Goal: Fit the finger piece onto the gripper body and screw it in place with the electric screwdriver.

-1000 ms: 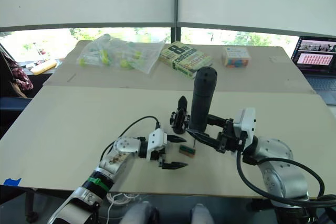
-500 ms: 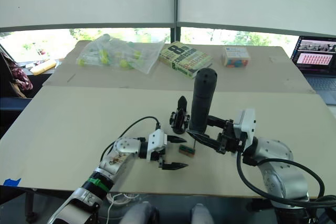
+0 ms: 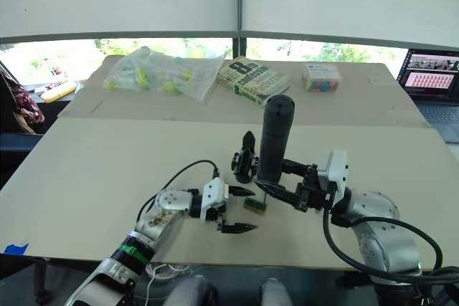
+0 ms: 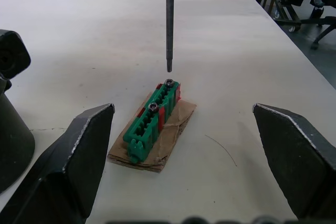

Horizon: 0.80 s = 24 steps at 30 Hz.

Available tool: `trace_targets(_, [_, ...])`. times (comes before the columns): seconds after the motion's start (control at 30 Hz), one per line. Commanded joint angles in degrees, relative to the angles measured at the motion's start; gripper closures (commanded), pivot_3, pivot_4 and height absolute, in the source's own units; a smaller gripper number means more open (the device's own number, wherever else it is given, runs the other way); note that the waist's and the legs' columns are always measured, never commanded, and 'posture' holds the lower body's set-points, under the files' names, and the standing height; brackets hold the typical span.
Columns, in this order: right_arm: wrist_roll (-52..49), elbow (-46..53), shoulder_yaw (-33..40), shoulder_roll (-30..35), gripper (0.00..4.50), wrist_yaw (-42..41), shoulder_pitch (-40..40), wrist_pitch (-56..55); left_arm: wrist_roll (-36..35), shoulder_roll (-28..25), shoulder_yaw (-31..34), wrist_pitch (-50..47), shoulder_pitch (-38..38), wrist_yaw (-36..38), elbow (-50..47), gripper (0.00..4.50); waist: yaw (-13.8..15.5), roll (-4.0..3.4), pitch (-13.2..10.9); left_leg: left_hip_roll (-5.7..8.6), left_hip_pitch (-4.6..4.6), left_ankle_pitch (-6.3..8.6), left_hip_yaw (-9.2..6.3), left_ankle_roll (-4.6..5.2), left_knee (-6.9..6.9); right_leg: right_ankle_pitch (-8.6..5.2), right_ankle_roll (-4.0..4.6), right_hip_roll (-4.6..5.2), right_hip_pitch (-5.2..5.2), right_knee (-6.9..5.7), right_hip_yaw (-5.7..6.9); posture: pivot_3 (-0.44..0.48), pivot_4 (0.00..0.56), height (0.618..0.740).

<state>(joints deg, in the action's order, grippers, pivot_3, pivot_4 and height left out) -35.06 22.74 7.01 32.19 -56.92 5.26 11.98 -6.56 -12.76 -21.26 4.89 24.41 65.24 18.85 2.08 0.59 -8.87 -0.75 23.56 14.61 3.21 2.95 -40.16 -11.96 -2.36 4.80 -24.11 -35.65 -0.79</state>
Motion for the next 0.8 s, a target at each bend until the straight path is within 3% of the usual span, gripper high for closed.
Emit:
trace_targets(0.03, [-1.16,1.18,0.25,-0.43,2.58,-0.09,1.04,-1.07,0.99,0.18,-1.87,-0.82,-1.39,0.17,0.12,0.0,-0.01,0.0,0.0,0.0,0.0,0.0,0.0,0.0,0.0,0.0,0.0,0.0,0.0,0.0,0.0,0.0,0.15,0.74])
trace_targets(0.8, [-3.71,1.76,1.31,-0.27,2.58,0.29,1.47,-0.34,0.87,0.1,-1.89,-0.89,-1.87,-0.26,-0.06,0.0,-0.01,0.0,0.0,0.0,0.0,0.0,0.0,0.0,0.01,0.0,0.0,0.0,0.0,0.0,0.0,0.0,0.15,0.74])
